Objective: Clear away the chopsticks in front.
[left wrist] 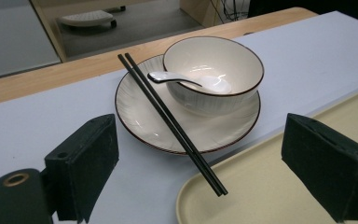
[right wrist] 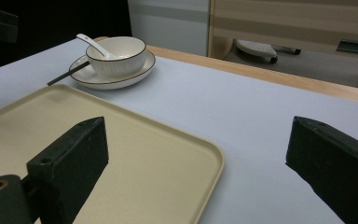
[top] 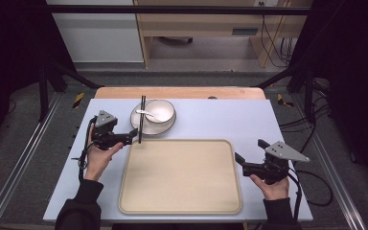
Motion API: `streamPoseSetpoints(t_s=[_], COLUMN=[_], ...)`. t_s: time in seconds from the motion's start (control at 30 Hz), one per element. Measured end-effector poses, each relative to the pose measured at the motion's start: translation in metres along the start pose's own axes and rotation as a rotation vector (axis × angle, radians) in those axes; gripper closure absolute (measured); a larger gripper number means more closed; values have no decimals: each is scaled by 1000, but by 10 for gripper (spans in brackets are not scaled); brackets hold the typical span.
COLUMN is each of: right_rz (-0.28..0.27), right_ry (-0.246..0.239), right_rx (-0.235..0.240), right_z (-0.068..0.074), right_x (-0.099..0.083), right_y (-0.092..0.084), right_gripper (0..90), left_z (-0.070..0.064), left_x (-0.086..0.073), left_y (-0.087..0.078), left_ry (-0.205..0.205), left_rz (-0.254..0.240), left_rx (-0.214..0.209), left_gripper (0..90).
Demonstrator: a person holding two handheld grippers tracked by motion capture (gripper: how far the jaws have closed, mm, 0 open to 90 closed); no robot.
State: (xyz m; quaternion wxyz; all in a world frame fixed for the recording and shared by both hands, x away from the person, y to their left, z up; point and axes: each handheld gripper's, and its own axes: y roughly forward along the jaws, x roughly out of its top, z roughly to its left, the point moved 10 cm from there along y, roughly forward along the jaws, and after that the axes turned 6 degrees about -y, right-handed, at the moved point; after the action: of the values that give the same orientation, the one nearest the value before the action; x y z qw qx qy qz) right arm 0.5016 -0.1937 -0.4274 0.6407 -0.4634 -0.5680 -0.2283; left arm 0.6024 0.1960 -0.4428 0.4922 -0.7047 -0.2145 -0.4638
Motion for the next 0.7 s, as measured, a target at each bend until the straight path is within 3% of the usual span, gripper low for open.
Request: streamPoseSetpoints(t_s=[0.3, 0.57, 0.7], right_rz=[5, 9, 15], right_ry=[-1, -4, -4], right_rx=[2, 7, 5], right_z=[0, 1, 1], right_x=[-1, -1, -2], right_y=[0, 2, 2], right_gripper=[57, 58, 58], left_z=[6, 17, 19], left_x=[0, -10, -13], left_y=[22, 44, 52], left_ry=[23, 5, 18], left_rz=[60, 101, 129], left_rx=[30, 67, 71], left_gripper=[141, 230, 272])
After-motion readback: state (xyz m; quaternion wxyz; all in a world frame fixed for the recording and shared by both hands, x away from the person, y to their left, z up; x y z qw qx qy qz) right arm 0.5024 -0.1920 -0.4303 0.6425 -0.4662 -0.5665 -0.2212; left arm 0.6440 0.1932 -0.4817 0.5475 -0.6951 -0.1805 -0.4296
